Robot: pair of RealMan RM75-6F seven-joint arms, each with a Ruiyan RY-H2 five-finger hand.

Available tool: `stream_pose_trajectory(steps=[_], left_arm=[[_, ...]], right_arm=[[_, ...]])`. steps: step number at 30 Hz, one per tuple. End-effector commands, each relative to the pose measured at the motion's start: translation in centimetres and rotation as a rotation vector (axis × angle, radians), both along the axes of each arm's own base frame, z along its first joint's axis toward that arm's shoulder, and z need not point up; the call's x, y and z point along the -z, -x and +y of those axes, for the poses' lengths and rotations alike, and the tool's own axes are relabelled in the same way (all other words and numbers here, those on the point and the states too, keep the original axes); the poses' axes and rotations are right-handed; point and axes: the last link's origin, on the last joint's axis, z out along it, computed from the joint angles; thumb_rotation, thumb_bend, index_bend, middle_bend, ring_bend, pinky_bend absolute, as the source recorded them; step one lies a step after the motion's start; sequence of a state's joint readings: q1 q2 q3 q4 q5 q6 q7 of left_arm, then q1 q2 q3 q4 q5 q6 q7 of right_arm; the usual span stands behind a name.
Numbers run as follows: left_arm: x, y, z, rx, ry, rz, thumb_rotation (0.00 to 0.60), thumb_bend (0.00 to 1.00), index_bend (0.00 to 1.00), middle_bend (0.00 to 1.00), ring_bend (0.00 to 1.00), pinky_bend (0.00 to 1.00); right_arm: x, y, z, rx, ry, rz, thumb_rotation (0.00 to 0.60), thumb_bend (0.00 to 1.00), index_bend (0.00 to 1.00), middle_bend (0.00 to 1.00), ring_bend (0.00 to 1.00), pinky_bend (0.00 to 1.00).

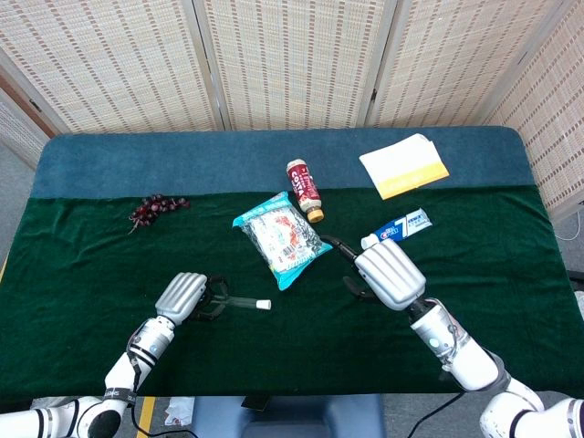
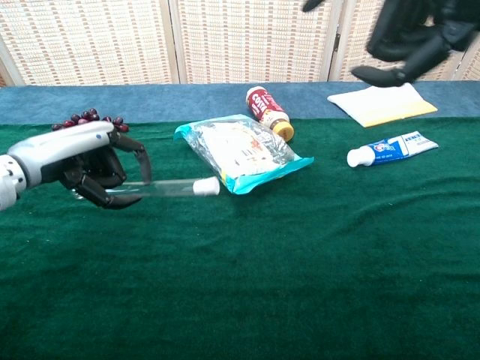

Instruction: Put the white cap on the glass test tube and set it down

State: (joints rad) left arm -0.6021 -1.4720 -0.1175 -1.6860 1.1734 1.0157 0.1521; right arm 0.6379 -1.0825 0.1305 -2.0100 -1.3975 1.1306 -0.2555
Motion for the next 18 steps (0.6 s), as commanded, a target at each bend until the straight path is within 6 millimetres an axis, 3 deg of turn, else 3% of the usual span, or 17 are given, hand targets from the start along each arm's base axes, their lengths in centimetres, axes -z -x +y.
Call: stream_pose_trajectory(steps=[1,11,18], left_arm=[[1.6,0.7,0.2,0.001,0.000,0.106,0.600,0.55,0.73,1.00,1.00,1.00],[3.4,0.5,0.8,-0.024,-0.006,0.162,0.600,0.55,0.66,1.00,1.00,1.00],[3.5,0.3,0.6,-0.035,0.008,0.174,0.600,0.53,0.44,1.00,1.00,1.00]], right_arm=[[-0.5,1.4,0.2,0.026,0.020,0.019,0.578,0.49,0.12,0.95,1.00,1.00],[-1.4,5.3,0.6,0.109,0.065,0.035,0.581,0.49,0.12,0.95,1.00,1.00],[-2.0,7.1,0.5,0.159,0.090,0.026,0.578,0.49,0.12,0.95,1.00,1.00]])
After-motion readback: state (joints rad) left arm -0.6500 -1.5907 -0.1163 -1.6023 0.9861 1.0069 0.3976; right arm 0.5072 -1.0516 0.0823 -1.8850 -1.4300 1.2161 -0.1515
